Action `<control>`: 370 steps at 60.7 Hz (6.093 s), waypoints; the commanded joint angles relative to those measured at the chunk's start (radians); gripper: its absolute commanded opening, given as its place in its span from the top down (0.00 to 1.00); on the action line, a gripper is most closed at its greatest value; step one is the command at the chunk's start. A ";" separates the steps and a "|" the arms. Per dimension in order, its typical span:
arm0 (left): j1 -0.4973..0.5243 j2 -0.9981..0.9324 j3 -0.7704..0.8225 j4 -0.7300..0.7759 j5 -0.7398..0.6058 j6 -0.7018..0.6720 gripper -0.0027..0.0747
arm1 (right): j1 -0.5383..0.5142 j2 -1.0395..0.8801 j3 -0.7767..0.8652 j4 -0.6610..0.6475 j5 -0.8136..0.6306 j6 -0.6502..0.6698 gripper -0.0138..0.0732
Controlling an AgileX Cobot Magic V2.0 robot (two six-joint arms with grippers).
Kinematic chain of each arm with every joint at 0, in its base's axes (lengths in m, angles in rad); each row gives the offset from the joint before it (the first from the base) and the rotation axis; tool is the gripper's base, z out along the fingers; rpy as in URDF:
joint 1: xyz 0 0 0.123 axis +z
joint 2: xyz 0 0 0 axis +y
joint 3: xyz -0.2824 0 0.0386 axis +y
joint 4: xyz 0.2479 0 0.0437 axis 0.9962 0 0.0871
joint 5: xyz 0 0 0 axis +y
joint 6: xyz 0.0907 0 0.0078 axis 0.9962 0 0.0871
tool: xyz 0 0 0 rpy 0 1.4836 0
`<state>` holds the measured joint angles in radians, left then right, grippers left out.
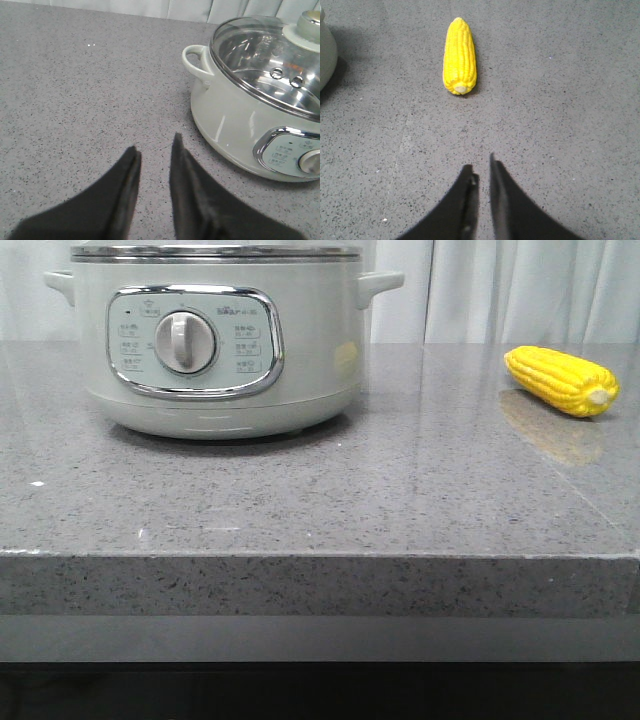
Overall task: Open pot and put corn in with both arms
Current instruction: 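Grasp the glass lid knob with the left gripper, then lift the lid off the pot with the left gripper, then lower the right gripper over the yellow corn cob and close, then lift the corn with the right gripper and carry it over the pot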
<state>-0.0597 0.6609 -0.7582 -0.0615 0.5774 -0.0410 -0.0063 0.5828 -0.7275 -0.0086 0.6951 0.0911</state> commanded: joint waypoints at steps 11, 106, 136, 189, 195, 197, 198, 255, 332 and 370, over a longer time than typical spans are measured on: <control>0.000 0.024 -0.035 0.002 -0.139 0.000 0.28 | -0.008 0.009 -0.033 -0.002 -0.060 -0.011 0.22; -0.411 0.970 -0.745 -0.002 -0.413 0.024 0.30 | -0.008 0.009 -0.033 -0.002 -0.060 -0.011 0.22; -0.411 0.976 -0.745 -0.004 -0.417 0.024 0.68 | -0.008 0.009 -0.033 -0.002 -0.060 -0.011 0.22; -0.413 0.686 -0.912 0.007 -0.121 0.024 0.70 | -0.008 0.009 -0.033 -0.002 -0.060 -0.011 0.22; -0.413 0.609 -0.823 0.007 -0.121 0.024 0.70 | -0.008 0.010 -0.033 -0.002 -0.062 -0.011 0.22; -0.413 0.577 -0.784 0.007 -0.121 0.026 0.70 | -0.008 0.011 -0.033 -0.002 -0.066 -0.011 0.22; -0.413 0.558 -0.768 0.007 -0.121 0.026 0.70 | -0.008 0.013 -0.033 -0.002 -0.069 -0.011 0.22; -0.413 -0.094 -0.150 -0.001 -0.116 0.026 0.70 | -0.008 0.803 -0.569 0.093 0.111 -0.067 0.22; -0.413 -0.090 -0.148 -0.001 -0.118 0.026 0.70 | 0.021 1.344 -1.032 0.120 0.174 -0.118 0.26; -0.413 -0.090 -0.148 -0.001 -0.118 0.026 0.70 | 0.022 1.267 -1.157 0.178 0.379 -0.119 0.49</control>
<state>-0.4666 0.5714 -0.8667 -0.0528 0.6121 -0.0134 0.0182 1.9507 -1.8355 0.1296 1.0677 -0.0202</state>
